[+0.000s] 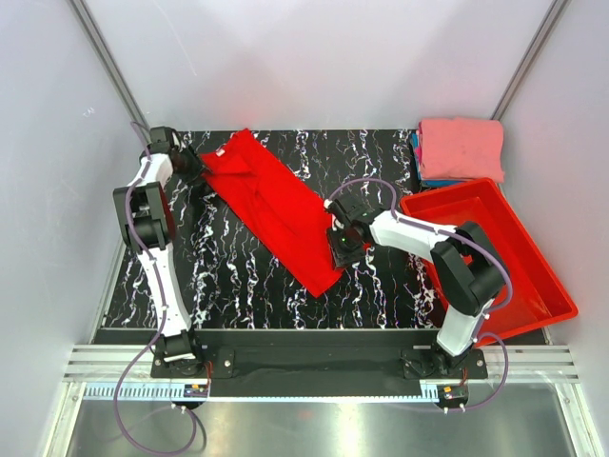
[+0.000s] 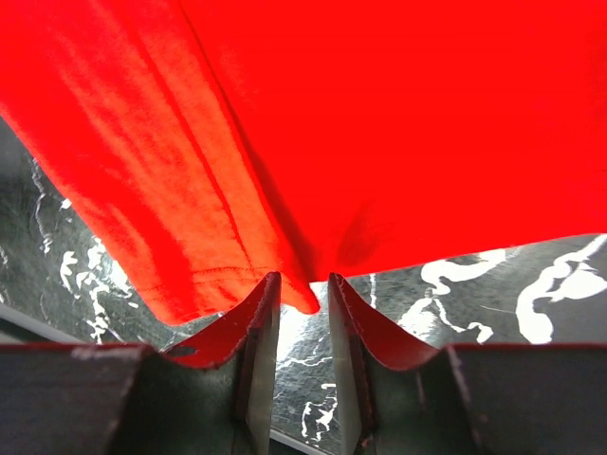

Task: Fold and stack the t-shirts
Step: Fold the tshirt

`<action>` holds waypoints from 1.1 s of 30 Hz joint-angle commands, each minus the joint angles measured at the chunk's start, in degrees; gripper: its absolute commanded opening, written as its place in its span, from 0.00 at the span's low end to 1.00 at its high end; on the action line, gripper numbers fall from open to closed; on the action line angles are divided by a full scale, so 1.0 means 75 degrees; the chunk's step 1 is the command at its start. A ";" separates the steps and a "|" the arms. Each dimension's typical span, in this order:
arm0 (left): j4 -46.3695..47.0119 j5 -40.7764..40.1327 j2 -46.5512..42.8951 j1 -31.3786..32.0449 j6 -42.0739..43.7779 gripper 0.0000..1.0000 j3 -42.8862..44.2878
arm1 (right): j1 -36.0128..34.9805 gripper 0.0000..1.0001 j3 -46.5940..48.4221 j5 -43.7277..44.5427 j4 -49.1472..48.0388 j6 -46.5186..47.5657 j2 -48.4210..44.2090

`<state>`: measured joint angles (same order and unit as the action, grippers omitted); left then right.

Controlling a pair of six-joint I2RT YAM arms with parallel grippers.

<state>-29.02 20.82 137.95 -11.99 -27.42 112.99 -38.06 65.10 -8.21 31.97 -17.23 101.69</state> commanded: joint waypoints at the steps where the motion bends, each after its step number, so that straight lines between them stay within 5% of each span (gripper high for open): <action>1: 0.0013 0.0013 0.0309 0.0005 0.0094 0.42 0.0333 | 0.0001 0.34 -0.0067 -0.0488 -0.0301 0.0142 -0.0117; 8: 0.0060 0.0306 0.0720 -0.0030 -0.0188 0.30 0.0848 | 0.0001 0.31 -0.0160 -0.0781 -0.0559 0.0071 0.0059; 10: 0.0095 0.0365 0.0848 -0.0042 -0.0327 0.20 0.1023 | 0.0001 0.24 -0.0172 -0.0746 -0.0571 0.0013 0.0058; 11: 0.0072 0.0365 0.0895 -0.0054 -0.0375 0.12 0.1106 | 0.0001 0.13 -0.0184 -0.0722 -0.0582 -0.0022 0.0059; 14: 0.0013 0.0470 0.1118 -0.0089 -0.0527 0.05 0.1399 | 0.0001 0.00 -0.0312 -0.0781 -0.0676 -0.0163 0.0059; 33: 0.0212 0.0634 0.1353 -0.0194 -0.0832 0.00 0.1634 | 0.0001 0.00 -0.1087 -0.0511 -0.1203 -0.0913 -0.0691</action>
<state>-28.58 26.59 146.10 -12.95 -33.50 123.42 -38.09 56.97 -12.69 23.35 -22.68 99.26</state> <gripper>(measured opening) 0.093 0.011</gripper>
